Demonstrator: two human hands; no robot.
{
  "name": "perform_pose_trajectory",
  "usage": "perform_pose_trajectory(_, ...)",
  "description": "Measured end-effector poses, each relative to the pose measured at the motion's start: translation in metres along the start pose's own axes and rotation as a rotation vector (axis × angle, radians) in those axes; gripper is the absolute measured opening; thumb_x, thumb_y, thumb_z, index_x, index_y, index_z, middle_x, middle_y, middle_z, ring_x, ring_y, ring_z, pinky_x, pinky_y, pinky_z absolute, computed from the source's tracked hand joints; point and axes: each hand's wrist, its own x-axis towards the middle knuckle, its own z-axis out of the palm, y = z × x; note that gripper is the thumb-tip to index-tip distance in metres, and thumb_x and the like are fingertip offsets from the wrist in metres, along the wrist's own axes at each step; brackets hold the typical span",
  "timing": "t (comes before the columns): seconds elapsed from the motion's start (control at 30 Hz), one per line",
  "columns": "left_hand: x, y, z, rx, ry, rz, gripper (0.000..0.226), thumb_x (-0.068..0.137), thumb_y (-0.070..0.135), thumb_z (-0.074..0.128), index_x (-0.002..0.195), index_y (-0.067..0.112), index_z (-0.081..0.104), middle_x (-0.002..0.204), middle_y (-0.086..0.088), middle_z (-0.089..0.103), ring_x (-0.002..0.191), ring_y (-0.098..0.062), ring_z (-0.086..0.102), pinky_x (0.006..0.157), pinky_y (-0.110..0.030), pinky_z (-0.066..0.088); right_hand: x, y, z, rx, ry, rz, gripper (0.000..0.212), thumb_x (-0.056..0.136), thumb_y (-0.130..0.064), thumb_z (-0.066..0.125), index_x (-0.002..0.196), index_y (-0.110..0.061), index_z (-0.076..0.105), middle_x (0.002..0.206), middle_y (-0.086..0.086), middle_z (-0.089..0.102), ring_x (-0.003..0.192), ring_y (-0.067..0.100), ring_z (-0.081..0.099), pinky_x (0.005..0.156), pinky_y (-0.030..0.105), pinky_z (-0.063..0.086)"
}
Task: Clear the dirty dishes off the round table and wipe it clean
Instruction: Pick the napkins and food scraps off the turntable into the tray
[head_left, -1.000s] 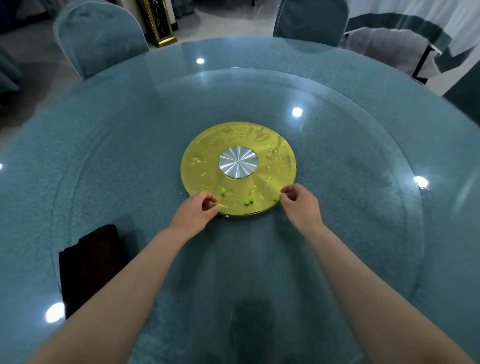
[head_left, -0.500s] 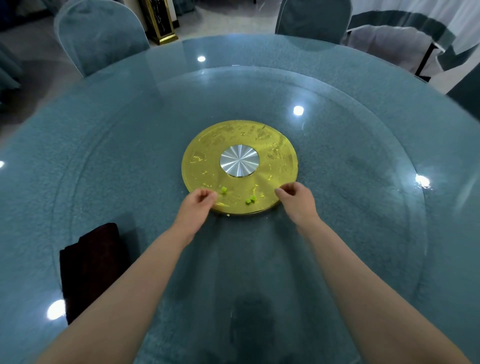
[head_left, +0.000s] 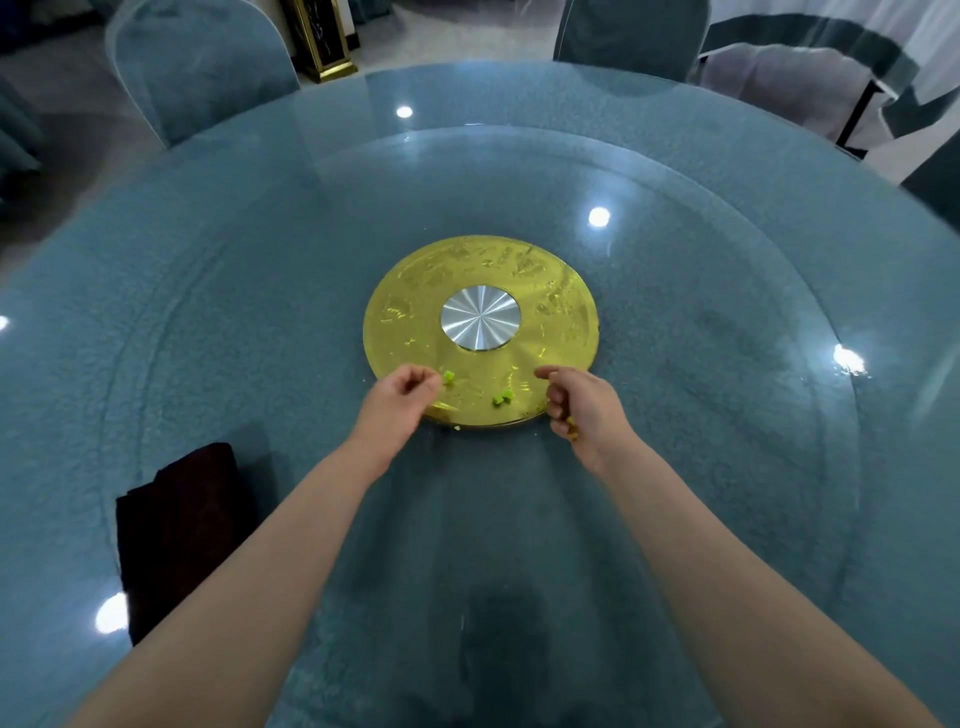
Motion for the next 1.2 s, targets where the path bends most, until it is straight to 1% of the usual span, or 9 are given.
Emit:
perform_pose_trajectory(0.1,-0.003,-0.011,0.005,0.541,-0.121,0.273,0.009,0.085,0.027,0.072,0.090,0.022,0.065,0.069,0.011,0.047,0.061,-0.004,0.042,0.057,-0.016,0.033,0.001,0.007,0.009,-0.471,0.096,-0.145,0.018,0.088,-0.013,0.056,0.093,-0.019,0.073,0.062,-0.006,0.051,0.051,0.008,0.043,0.044,0.018,0.036)
perform_pose_trajectory(0.17,-0.005,-0.018,0.006,0.668,-0.145,0.367,0.010,0.083,0.028,0.073,0.088,0.024,0.065,0.072,0.015,0.047,0.068,-0.002,0.045,0.060,-0.016,0.030,0.003,0.011,0.012,-0.682,0.115,-0.271,0.015,0.087,-0.019,0.060,0.095,-0.023,0.071,0.066,-0.007,0.055,0.057,0.008,0.050,0.055,0.021,0.043)
perform_pose_trajectory(0.23,-0.004,-0.025,0.006,0.721,-0.142,0.427,0.010,0.084,0.029,0.073,0.085,0.027,0.063,0.075,0.015,0.049,0.074,0.000,0.046,0.063,-0.017,0.030,0.005,0.014,0.014,-0.771,0.112,-0.335,0.013,0.088,-0.023,0.061,0.098,-0.024,0.069,0.066,-0.008,0.053,0.059,0.007,0.051,0.057,0.023,0.041)
perform_pose_trajectory(0.37,-0.005,-0.030,0.006,0.736,-0.110,0.491,0.008,0.085,0.027,0.071,0.086,0.024,0.064,0.077,0.015,0.050,0.075,0.000,0.047,0.065,-0.013,0.033,0.008,0.016,0.018,-0.883,0.140,-0.372,0.017,0.090,-0.027,0.061,0.106,-0.024,0.066,0.070,-0.011,0.051,0.064,0.006,0.052,0.063,0.026,0.042)
perform_pose_trajectory(0.57,-0.004,-0.032,0.007,0.756,-0.081,0.522,0.007,0.087,0.024,0.070,0.087,0.019,0.065,0.079,0.012,0.054,0.077,-0.006,0.047,0.067,-0.009,0.033,0.013,0.014,0.020,-0.969,0.151,-0.315,0.018,0.090,-0.032,0.060,0.107,-0.028,0.065,0.092,-0.005,0.062,0.086,0.017,0.060,0.070,0.028,0.045)
perform_pose_trajectory(0.8,-0.004,-0.035,0.009,0.780,-0.057,0.577,0.008,0.089,0.026,0.067,0.089,0.018,0.064,0.086,0.010,0.058,0.081,-0.006,0.050,0.069,-0.014,0.037,0.012,0.016,0.024,-1.095,0.145,-0.341,0.010,0.090,-0.034,0.056,0.097,-0.032,0.063,0.096,-0.003,0.066,0.089,0.020,0.062,0.078,0.037,0.054)
perform_pose_trajectory(1.0,-0.002,-0.038,0.009,0.785,-0.052,0.607,0.009,0.092,0.024,0.063,0.092,0.016,0.063,0.092,0.005,0.060,0.087,-0.010,0.053,0.077,-0.023,0.046,0.008,0.017,0.026,-1.142,0.111,-0.391,0.023,0.091,-0.037,0.055,0.114,-0.032,0.058,0.095,-0.004,0.065,0.090,0.020,0.061,0.075,0.033,0.049)
perform_pose_trajectory(1.13,-0.002,-0.037,0.011,0.845,-0.073,0.589,0.010,0.094,0.026,0.059,0.094,0.016,0.060,0.095,0.004,0.059,0.090,-0.012,0.054,0.080,-0.027,0.047,0.009,0.017,0.027,-1.199,0.108,-0.400,0.017,0.092,-0.036,0.058,0.107,-0.028,0.060,0.098,-0.002,0.064,0.094,0.021,0.060,0.075,0.033,0.047)
perform_pose_trajectory(1.2,-0.003,-0.033,0.011,0.791,-0.067,0.546,0.008,0.095,0.023,0.059,0.094,0.015,0.060,0.094,0.005,0.057,0.088,-0.011,0.052,0.077,-0.022,0.044,0.009,0.015,0.026,-1.142,0.121,-0.359,0.017,0.090,-0.038,0.059,0.103,-0.027,0.060,0.095,-0.003,0.064,0.090,0.019,0.060,0.076,0.034,0.049)
